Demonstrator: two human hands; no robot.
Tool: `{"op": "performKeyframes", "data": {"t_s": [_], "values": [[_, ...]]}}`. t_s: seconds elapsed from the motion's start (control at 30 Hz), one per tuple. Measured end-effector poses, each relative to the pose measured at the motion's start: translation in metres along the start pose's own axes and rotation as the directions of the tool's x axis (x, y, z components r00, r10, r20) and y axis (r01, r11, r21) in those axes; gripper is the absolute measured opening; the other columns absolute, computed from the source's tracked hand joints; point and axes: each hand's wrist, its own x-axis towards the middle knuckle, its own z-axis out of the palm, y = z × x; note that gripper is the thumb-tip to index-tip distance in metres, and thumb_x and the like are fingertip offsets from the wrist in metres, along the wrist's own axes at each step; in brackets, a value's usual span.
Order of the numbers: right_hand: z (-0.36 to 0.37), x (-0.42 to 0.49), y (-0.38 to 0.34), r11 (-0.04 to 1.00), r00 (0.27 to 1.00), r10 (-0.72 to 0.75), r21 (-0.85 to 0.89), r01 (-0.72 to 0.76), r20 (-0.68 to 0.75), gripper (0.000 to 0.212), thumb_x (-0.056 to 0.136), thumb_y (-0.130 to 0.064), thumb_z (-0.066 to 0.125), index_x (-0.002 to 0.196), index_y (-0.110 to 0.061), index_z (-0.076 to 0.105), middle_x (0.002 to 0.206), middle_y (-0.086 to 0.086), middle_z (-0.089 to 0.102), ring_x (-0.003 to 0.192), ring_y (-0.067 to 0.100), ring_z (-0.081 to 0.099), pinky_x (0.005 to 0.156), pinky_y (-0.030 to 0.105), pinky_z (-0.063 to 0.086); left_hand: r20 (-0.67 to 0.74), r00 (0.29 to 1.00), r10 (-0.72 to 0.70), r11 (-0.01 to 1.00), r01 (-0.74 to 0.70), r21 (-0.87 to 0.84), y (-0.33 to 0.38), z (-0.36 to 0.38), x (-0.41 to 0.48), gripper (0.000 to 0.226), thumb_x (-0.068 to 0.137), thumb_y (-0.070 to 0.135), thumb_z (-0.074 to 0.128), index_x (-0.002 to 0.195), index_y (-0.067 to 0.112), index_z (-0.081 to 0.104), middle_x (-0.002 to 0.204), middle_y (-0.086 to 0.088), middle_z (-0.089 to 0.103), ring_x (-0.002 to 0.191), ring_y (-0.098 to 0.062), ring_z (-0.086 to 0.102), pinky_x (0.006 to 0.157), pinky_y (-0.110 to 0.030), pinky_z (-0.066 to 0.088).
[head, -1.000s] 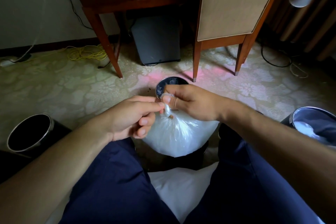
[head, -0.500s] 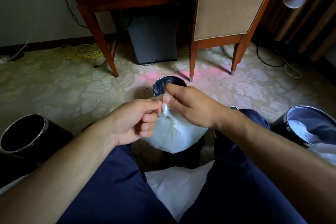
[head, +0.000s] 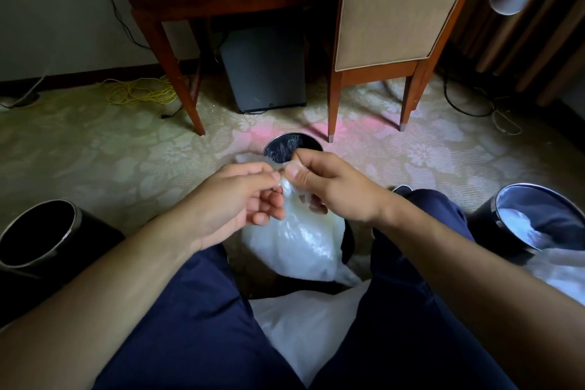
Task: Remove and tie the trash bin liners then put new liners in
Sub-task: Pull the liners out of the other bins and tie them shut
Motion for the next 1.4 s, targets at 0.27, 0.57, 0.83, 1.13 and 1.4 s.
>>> {"op": "performKeyframes", "data": {"t_s": [0.27, 0.57, 0.83, 1.13, 1.4], "values": [[0.008, 0.009, 0.012, 0.931, 0.992, 0.101, 0.346, -0.119, 0.070, 0.032, 0.106, -0.034, 0.042, 0.081, -0.016, 0.051, 0.065, 0.025, 0.037, 0.042, 0.013, 0.030, 0.042, 0.020, 0.021, -0.032, 0.992, 0.122, 0.949, -0.107, 0.297, 0.007, -0.004, 0.000, 0.021, 0.102, 0.013, 0.054, 0.089, 0.000, 0.063, 0.061, -0.003, 0.057, 0.046, -0.011, 0.051, 0.035, -0.016, 0.026], [0.011, 0.008, 0.007, 0.991, 0.995, 0.052, 0.117, -0.062, 0.081, 0.034, 0.111, -0.016, 0.035, 0.082, -0.013, 0.051, 0.062, -0.010, 0.054, 0.057, 0.005, 0.045, 0.063, 0.017, 0.040, 0.026, 0.992, -0.121, 0.989, 0.122, -0.078, -0.001, -0.002, 0.001, 0.016, 0.102, 0.013, 0.044, 0.088, 0.012, 0.050, 0.065, -0.006, 0.057, 0.055, -0.013, 0.057, 0.034, -0.016, 0.021], [-0.004, 0.010, 0.009, 0.890, 0.992, -0.035, -0.448, 0.087, 0.122, 0.030, 0.106, -0.035, 0.045, 0.083, -0.017, 0.050, 0.072, -0.007, 0.060, 0.068, 0.007, 0.060, 0.070, 0.026, 0.047, 0.004, 0.965, -0.261, 0.965, 0.260, 0.018, -0.008, -0.002, 0.010, 0.021, 0.097, 0.016, 0.050, 0.077, 0.011, 0.052, 0.063, -0.006, 0.057, 0.051, -0.013, 0.057, 0.036, -0.017, 0.027], [0.009, 0.010, 0.019, 0.784, 0.989, -0.141, -0.606, 0.136, 0.040, 0.028, 0.106, -0.031, 0.045, 0.085, -0.013, 0.050, 0.073, 0.005, 0.065, 0.070, 0.025, 0.064, 0.069, 0.045, 0.050, -0.173, 0.981, -0.083, 0.883, 0.153, 0.445, -0.010, -0.003, 0.016, 0.030, 0.101, 0.027, 0.053, 0.079, 0.006, 0.057, 0.055, -0.008, 0.052, 0.043, -0.020, 0.056, 0.035, -0.022, 0.033], [0.004, -0.001, 0.024, 0.832, 0.990, -0.124, -0.551, 0.063, -0.073, 0.030, 0.107, -0.031, 0.048, 0.082, -0.014, 0.050, 0.069, -0.002, 0.068, 0.068, 0.016, 0.065, 0.070, 0.040, 0.052, -0.018, 1.000, 0.008, 0.997, -0.009, -0.081, -0.041, 0.005, 0.013, 0.024, 0.102, 0.015, 0.051, 0.082, 0.007, 0.061, 0.065, -0.008, 0.051, 0.051, -0.019, 0.055, 0.041, -0.024, 0.041]]}}
